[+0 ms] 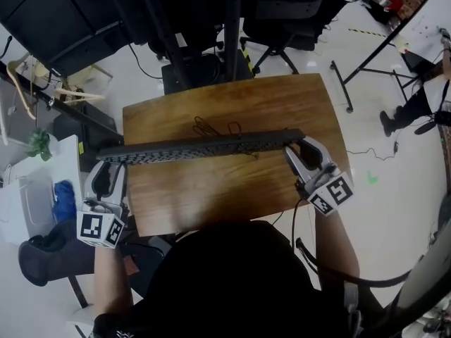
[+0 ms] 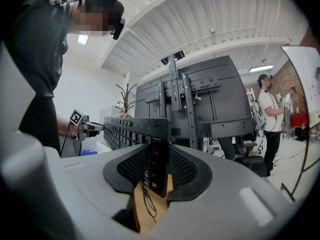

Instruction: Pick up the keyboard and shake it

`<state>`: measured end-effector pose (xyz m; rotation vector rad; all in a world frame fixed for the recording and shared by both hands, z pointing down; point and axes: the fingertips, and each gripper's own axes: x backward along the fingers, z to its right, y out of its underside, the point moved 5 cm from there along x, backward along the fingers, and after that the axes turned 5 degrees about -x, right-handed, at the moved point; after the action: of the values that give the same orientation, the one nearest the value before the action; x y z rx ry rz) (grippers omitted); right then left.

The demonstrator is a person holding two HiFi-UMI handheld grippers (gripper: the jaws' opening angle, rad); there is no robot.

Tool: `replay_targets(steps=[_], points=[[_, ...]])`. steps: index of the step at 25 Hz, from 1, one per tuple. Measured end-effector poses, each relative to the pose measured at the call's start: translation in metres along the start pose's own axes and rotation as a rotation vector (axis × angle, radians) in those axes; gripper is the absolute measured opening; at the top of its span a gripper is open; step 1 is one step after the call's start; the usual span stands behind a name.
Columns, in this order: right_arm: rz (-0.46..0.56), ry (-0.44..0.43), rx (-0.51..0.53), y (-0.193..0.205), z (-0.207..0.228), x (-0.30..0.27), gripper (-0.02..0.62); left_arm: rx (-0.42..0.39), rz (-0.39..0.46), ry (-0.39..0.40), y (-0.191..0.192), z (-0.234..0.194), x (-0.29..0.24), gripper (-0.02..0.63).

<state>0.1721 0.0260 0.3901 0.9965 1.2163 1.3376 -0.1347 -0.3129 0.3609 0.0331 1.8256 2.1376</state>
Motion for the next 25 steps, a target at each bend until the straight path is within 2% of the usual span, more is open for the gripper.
replay_targets(steps=[7,16,19,25], points=[[-0.200,-0.008,-0.131,0.077,0.011,-0.018,0.121,0.143,-0.205,0.042,0.093,0.007,-0.017,0.152],[-0.517,0.029,-0.343,0.190,0.041,-0.039,0.126,0.331,-0.531,0.130,0.217,0.032,-0.047,0.152],[-0.569,0.036,-0.371,0.210,0.040,-0.048,0.126,0.357,-0.587,0.124,0.239,0.027,-0.054,0.153],[-0.619,0.087,-0.387,0.229,0.044,-0.046,0.129,0.353,-0.631,0.153,0.256,0.029,-0.072,0.155]])
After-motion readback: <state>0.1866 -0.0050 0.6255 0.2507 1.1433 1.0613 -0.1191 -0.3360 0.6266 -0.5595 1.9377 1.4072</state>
